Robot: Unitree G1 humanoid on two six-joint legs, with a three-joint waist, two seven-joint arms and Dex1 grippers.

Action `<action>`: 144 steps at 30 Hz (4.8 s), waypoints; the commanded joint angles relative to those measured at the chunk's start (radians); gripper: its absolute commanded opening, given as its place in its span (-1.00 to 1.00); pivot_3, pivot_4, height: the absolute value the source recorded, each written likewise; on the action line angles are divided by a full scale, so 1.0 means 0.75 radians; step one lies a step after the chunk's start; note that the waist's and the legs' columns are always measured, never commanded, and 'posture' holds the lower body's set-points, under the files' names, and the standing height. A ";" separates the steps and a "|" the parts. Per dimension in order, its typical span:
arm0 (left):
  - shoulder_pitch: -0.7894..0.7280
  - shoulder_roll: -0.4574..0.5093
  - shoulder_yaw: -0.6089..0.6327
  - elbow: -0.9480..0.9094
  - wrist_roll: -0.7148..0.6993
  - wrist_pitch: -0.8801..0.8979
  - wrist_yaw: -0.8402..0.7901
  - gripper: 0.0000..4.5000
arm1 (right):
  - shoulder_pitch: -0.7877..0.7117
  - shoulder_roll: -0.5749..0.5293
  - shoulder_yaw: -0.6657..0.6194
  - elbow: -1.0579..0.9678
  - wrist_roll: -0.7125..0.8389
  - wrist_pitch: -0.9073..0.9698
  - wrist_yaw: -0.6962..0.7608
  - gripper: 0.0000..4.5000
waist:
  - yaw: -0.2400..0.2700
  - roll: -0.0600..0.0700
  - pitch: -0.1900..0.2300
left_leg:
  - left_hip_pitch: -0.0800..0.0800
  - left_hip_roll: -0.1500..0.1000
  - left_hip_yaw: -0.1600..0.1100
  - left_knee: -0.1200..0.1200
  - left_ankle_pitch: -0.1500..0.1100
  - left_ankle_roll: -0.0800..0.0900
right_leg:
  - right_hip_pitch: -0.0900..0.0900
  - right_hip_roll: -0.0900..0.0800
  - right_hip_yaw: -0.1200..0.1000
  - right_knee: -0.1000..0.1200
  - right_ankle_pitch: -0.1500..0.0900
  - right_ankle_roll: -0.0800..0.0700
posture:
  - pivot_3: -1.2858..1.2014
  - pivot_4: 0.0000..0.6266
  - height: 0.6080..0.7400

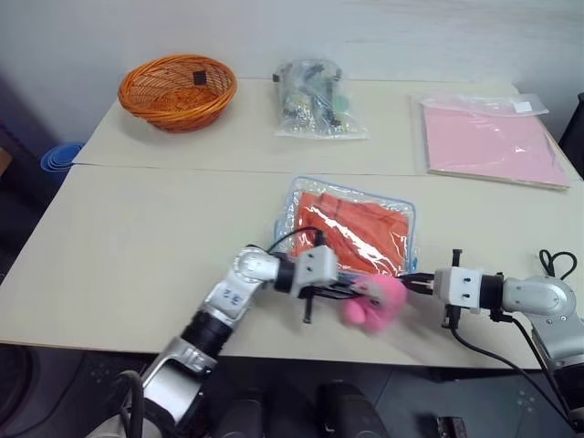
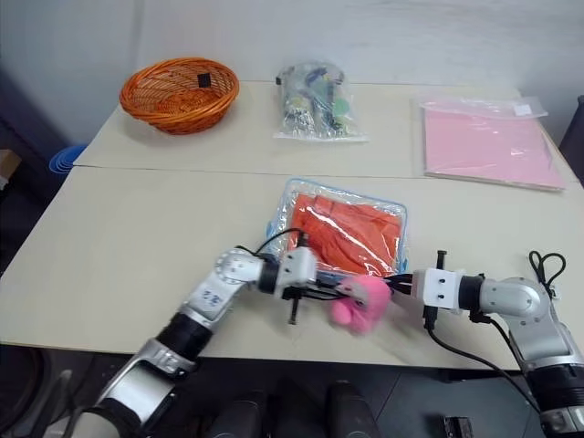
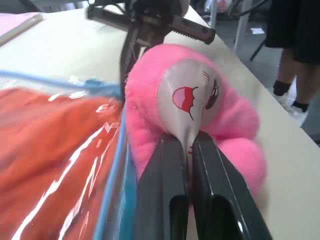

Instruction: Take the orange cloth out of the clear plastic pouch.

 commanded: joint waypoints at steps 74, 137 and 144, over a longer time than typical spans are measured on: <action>-0.517 0.018 0.119 0.750 0.207 -0.726 -0.186 0.91 | 0.966 0.324 -0.496 -1.011 0.397 0.455 -0.183 1.00 | -0.002 -0.004 0.000 | -0.002 -0.001 0.003 -0.003 -0.005 0.007 | -0.002 0.003 0.003 -0.003 0.003 0.006 | 0.03 -0.52 1.00; -0.304 -0.046 0.254 0.113 -0.112 0.406 0.009 -1.00 | 0.234 0.474 0.016 -0.943 -0.154 1.043 -0.747 0.22 | -0.001 -0.004 0.000 | -0.006 -0.002 0.000 -0.001 -0.002 0.001 | -0.007 0.001 0.002 0.000 0.003 0.006 | 0.03 -0.52 1.00; -0.287 -0.035 0.243 0.097 -0.107 0.393 0.014 -1.00 | 0.327 0.444 -0.067 -1.024 0.110 0.975 -0.550 0.22 | -0.002 -0.004 0.000 | -0.006 -0.002 0.000 -0.001 -0.002 0.001 | -0.007 0.001 0.002 0.000 0.003 0.006 | 0.03 -0.52 1.00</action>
